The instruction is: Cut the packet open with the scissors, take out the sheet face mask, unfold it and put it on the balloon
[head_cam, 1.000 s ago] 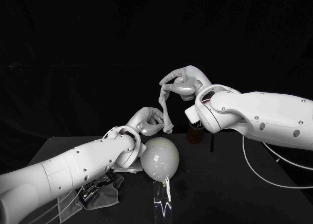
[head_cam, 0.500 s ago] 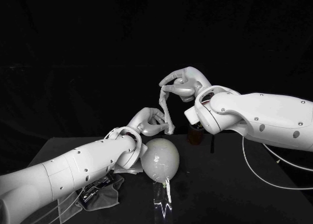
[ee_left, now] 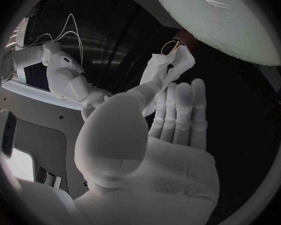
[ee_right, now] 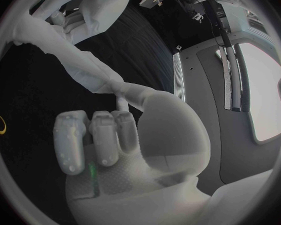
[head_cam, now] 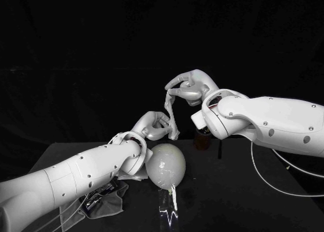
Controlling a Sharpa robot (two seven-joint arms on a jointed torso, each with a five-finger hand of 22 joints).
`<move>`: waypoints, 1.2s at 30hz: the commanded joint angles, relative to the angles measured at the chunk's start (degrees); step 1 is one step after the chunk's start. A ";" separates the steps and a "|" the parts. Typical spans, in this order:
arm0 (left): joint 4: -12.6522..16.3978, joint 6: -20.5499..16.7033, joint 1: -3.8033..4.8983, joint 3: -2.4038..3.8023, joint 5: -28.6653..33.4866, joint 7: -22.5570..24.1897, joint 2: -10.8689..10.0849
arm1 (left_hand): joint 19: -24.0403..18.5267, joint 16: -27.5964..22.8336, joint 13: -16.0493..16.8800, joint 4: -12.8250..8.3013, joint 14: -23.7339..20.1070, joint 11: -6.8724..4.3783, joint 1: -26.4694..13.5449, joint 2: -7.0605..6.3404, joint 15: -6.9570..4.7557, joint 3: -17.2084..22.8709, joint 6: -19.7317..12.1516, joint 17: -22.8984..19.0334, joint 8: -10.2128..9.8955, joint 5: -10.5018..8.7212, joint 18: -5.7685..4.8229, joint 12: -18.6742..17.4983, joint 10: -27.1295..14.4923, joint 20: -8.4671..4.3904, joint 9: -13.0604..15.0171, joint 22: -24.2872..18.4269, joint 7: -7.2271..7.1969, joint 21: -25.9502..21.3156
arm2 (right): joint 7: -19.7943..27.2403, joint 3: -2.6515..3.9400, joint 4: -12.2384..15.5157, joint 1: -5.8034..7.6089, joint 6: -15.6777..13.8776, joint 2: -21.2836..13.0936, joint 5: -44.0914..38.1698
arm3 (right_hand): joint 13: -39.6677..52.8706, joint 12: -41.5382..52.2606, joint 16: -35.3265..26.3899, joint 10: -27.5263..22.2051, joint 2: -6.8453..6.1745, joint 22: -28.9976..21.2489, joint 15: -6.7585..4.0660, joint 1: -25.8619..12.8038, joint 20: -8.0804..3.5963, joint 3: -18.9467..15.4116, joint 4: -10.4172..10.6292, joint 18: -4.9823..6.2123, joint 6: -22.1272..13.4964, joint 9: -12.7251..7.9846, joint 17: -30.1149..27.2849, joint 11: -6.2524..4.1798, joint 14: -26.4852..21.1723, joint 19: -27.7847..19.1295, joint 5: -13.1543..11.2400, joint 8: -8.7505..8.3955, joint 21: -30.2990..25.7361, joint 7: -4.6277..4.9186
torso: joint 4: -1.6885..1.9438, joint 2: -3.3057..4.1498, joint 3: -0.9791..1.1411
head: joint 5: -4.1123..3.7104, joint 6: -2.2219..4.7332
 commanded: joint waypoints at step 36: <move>1.56 -0.92 0.05 0.11 3.64 5.98 -1.74 | 0.02 0.51 -6.36 4.73 0.37 -0.61 1.30 5.14 -0.48 5.24 3.69 -0.38 -1.00 -0.23 0.28 -9.91 4.56 -0.85 -2.17 0.39 -0.84 1.33 | 0.22 0.03 -2.88 0.04 0.98 -0.61 -0.13 | 15.05 0.35 0.25 6.20 0.23 15.05 -0.38 -0.43 -0.20 -0.11 -0.36 -0.79 0.27 0.04 15.09 -0.02 6.09 6.14 -0.14 0.23 0.26 -0.04 | 0.01 0.01 0.01 | -0.13 0.02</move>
